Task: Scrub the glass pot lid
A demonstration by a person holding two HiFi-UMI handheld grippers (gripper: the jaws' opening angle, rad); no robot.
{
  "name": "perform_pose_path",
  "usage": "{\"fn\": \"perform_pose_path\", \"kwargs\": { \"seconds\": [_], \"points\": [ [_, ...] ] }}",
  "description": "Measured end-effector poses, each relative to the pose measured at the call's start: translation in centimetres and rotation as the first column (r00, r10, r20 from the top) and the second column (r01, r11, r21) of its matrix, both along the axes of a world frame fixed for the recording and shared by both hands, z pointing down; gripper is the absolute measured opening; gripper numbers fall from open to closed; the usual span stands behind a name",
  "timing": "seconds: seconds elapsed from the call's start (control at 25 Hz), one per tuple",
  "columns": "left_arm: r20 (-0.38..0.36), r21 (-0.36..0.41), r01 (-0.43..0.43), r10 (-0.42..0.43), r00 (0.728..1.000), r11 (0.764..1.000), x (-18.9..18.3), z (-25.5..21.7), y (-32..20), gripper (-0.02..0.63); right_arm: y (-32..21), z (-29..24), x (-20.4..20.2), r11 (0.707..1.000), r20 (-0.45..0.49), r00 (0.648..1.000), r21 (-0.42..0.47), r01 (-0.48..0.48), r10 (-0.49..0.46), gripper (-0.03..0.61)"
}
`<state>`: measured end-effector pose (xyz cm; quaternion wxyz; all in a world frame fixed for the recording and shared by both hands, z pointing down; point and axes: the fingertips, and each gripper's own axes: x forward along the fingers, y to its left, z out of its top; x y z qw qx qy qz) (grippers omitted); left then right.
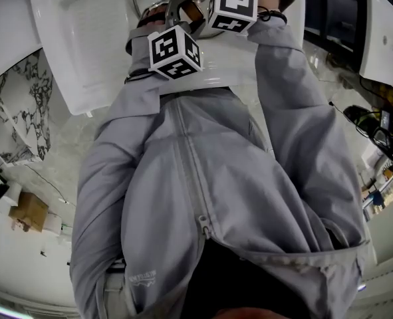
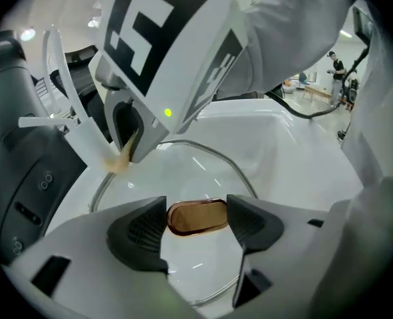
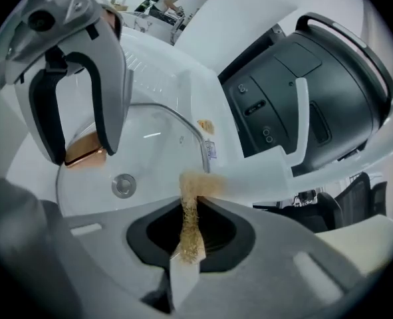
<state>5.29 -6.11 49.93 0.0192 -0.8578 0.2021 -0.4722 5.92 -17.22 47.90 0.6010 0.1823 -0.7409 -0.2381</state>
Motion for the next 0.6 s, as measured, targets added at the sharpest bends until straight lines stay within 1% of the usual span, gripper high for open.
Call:
{"fn": "perform_pose_path", "kwargs": {
  "seconds": [0.04, 0.12, 0.4, 0.48, 0.6],
  "points": [
    [0.006, 0.0, -0.024, 0.024, 1.0, 1.0, 0.0, 0.0, 0.0, 0.281, -0.1, 0.1, -0.1, 1.0, -0.009, 1.0, 0.004, 0.01, -0.01, 0.035],
    [0.012, -0.004, -0.044, 0.044, 0.999, 0.999, 0.1, 0.0, 0.0, 0.278, -0.3, 0.1, -0.1, 0.999, -0.037, 0.999, 0.022, 0.03, -0.029, 0.035],
    [0.013, -0.01, -0.035, 0.035, 0.999, 0.999, 0.1, -0.1, 0.0, 0.276, 0.9, 0.5, 0.3, 0.994, -0.105, 0.992, 0.076, 0.076, -0.068, 0.035],
    [0.013, -0.012, -0.034, 0.034, 0.999, 0.999, 0.2, -0.2, 0.0, 0.276, 1.9, 0.7, 0.4, 0.992, -0.118, 0.989, 0.077, 0.095, -0.086, 0.035],
    [0.012, -0.013, -0.031, 0.031, 0.999, 0.999, 0.3, -0.2, 0.0, 0.276, 3.9, 1.4, 0.6, 0.992, -0.117, 0.988, 0.051, 0.112, -0.105, 0.035]
  ]
}}
